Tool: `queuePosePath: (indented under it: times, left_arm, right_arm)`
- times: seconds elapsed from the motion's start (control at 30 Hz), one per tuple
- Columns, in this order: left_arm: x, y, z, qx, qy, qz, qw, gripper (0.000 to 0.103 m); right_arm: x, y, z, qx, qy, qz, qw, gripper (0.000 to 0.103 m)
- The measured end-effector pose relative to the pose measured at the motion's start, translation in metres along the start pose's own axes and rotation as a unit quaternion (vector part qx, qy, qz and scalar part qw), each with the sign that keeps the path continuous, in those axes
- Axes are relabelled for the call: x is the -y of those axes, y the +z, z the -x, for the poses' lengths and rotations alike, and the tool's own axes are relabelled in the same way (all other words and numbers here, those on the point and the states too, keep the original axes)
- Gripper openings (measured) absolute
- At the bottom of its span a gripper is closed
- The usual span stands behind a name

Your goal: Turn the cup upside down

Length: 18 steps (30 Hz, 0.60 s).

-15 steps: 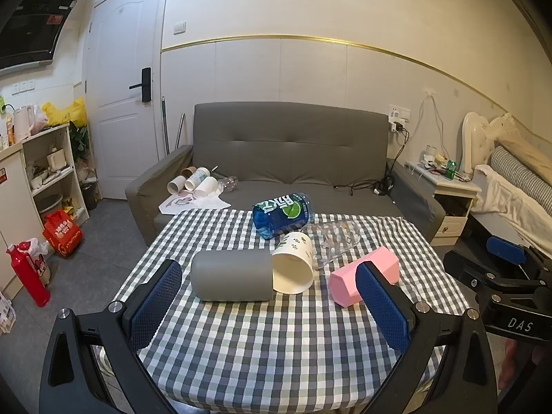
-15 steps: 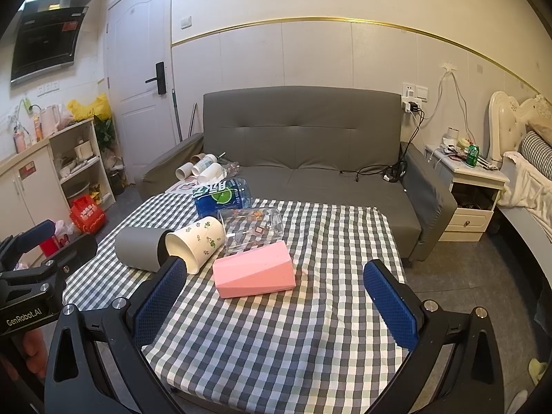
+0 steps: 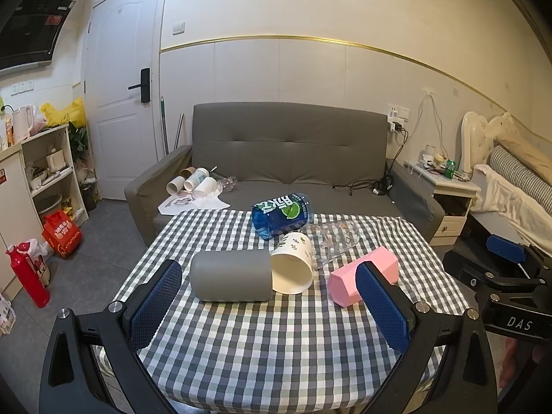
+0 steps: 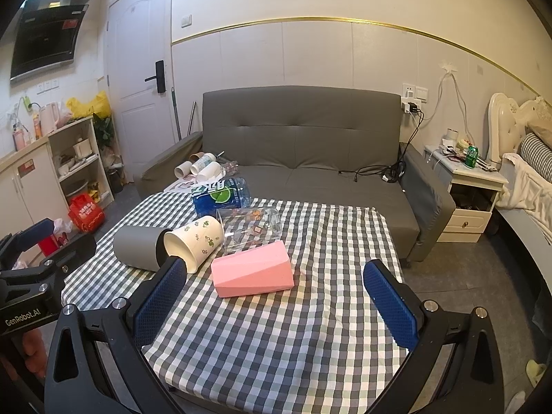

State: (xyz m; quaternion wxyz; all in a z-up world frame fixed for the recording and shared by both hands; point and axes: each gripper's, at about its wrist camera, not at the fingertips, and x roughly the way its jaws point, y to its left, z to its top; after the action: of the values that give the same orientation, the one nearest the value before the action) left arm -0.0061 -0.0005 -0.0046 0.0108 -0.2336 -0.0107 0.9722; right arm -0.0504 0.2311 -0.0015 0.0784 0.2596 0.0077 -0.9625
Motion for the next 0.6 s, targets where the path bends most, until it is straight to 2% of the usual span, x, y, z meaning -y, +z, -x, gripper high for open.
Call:
queuePosePath:
  times: [0.4,0.6]
  left_arm:
    - [0.01,0.002,0.001,-0.001,-0.025,-0.023,0.9994,0.103]
    - [0.013,0.005,-0.005,-0.015,-0.022,-0.024,0.9993,0.103]
  right_arm:
    - [0.0,0.002,0.0,-0.002,0.001,0.006,1.0,0.103]
    - [0.004,0.004,-0.004,-0.014,0.008,-0.002,1.0,0.103]
